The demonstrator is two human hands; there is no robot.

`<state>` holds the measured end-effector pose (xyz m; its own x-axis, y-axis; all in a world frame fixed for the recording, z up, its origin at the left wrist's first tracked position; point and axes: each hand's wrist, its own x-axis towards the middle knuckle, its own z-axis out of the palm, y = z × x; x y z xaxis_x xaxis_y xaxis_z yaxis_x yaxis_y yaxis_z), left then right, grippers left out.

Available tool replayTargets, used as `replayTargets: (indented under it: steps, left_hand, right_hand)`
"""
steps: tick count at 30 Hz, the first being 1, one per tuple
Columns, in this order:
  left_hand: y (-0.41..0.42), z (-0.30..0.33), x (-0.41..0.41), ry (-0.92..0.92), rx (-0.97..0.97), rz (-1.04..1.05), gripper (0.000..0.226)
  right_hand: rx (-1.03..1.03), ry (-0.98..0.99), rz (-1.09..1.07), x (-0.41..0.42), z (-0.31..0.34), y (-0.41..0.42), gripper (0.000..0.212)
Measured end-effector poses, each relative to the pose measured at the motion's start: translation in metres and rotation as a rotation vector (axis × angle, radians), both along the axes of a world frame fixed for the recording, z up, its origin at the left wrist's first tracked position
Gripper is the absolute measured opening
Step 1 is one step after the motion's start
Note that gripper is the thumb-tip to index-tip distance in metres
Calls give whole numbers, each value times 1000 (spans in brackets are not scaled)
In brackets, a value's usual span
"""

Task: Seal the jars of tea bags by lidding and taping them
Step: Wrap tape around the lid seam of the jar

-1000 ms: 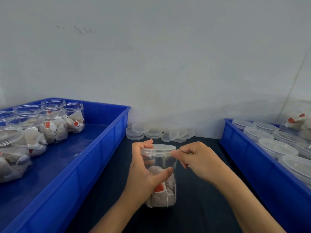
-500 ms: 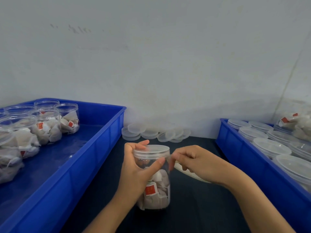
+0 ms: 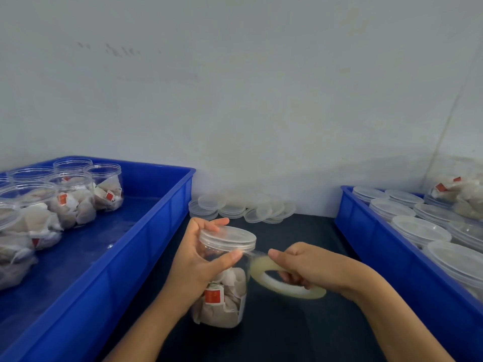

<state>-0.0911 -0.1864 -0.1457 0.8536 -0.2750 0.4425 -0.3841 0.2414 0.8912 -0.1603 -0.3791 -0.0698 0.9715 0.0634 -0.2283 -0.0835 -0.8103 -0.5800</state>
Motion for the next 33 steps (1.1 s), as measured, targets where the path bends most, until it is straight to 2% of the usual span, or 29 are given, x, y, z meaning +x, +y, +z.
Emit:
replayTargets:
  steps: [5, 9, 13, 20, 22, 25, 27, 30, 33]
  left_hand:
    - [2, 3, 1, 39, 5, 16, 62]
    - [4, 2, 2, 56, 8, -2, 54]
    - [3, 1, 3, 65, -3, -62, 61]
    - [4, -4, 8, 85, -22, -160, 58]
    - [5, -5, 8, 115, -38, -194, 65]
    - [6, -6, 7, 187, -72, -256, 94]
    - [6, -5, 6, 195, -60, -256, 104]
    - [4, -3, 3, 187, 24, -176, 95]
    - [5, -1, 4, 168, 127, -18, 60]
  right_hand:
    - [-131, -152, -96, 8, -9, 4, 45]
    - [-130, -150, -106, 11, -13, 3, 46]
    - [-119, -175, -100, 14, -17, 4, 46]
    - [-89, -207, -79, 14, -19, 6, 47]
    - [-73, -209, -65, 14, -19, 6, 47]
    - [-1, -192, -42, 14, -20, 7, 46]
    - [31, -185, -50, 14, -23, 9, 45]
    - [92, -178, -67, 15, -26, 11, 43]
    - [279, -131, -101, 15, -29, 18, 43]
